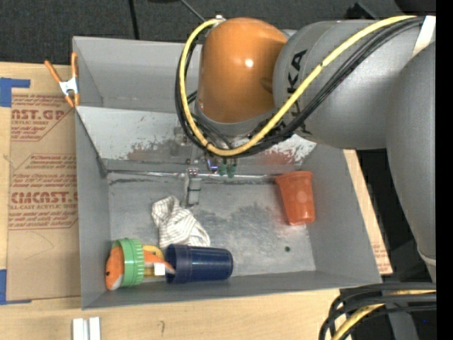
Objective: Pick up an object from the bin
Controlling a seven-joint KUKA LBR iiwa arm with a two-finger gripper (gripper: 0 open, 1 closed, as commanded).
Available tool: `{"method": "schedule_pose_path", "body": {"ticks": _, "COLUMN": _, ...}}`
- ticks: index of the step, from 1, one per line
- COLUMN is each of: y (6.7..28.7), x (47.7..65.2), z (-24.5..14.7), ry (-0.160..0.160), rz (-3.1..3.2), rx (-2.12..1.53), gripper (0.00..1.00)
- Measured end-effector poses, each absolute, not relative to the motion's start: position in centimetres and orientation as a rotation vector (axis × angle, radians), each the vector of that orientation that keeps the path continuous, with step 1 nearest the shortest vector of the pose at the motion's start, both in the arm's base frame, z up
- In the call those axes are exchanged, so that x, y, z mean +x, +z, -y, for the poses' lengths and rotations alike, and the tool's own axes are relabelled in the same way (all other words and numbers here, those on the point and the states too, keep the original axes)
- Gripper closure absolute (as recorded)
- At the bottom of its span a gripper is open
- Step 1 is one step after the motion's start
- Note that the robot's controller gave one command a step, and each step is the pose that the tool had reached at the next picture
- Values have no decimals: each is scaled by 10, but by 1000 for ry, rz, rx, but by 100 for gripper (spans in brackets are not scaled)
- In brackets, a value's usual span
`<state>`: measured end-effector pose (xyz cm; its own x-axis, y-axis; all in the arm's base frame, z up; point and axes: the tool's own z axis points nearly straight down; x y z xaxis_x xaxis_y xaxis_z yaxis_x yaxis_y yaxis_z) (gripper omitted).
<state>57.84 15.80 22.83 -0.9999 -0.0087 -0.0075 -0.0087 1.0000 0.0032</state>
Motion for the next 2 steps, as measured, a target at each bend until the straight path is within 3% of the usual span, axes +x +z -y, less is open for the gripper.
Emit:
{"method": "schedule_pose_path", "body": {"ticks": 1, "y": 210, "x": 576, "z": -212, "ry": 0, "rz": -3138, "rx": -118, "gripper": 0}}
{"method": "schedule_pose_path", "body": {"ticks": 2, "y": 164, "x": 554, "z": -175, "ry": 5, "rz": -3122, "rx": -295, "gripper": 0}}
